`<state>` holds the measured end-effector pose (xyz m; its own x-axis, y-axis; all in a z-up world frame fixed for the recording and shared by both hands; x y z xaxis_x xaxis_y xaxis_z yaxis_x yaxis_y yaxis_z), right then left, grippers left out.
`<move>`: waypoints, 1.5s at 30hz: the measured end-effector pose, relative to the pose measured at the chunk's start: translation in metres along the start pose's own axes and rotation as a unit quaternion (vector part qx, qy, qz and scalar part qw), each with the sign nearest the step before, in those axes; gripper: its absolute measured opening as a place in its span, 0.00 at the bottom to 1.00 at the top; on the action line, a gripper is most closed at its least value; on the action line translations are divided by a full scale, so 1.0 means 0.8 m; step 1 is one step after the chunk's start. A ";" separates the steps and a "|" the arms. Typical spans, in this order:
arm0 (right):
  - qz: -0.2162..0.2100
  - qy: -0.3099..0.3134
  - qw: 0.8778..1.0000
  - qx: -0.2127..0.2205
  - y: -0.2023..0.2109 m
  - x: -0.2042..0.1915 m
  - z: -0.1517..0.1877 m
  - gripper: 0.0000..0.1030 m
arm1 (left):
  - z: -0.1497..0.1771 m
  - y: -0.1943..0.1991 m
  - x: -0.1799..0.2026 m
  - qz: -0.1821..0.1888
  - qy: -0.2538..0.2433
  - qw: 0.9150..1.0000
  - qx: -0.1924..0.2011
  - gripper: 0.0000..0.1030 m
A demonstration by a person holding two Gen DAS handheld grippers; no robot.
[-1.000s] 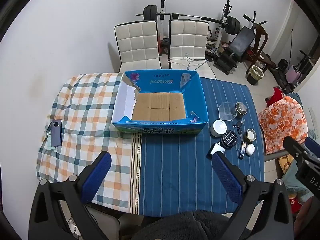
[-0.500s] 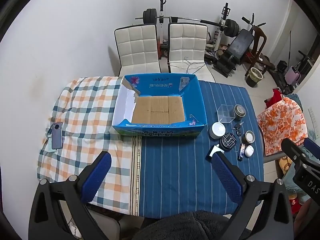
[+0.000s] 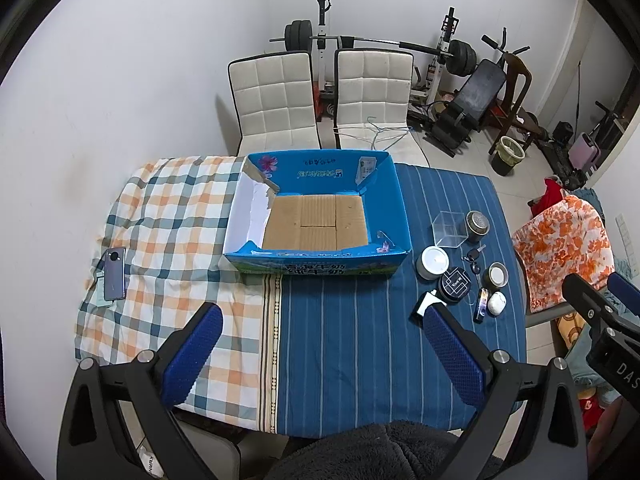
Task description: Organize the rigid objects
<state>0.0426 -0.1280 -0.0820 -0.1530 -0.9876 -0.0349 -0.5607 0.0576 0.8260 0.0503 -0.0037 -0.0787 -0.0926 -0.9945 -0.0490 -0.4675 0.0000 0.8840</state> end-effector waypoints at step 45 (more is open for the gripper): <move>-0.011 -0.001 1.000 0.011 0.003 -0.001 0.000 0.91 | -0.019 0.010 0.004 -0.003 -0.005 1.000 0.005 1.00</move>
<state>0.0416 -0.1274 -0.0801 -0.1416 -0.9884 -0.0540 -0.5814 0.0389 0.8127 0.0600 -0.0086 -0.0646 -0.0980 -0.9935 -0.0583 -0.4760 -0.0046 0.8794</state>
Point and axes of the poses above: each gripper's, at about its wrist camera, not at the fingertips, and y roughly against the way its jaws point, x to its right, z to its underside, the point moved 10 cm from there along -y, roughly the way its jaws point, and after that the axes turned 6 degrees about -y, right-handed, at the moved point
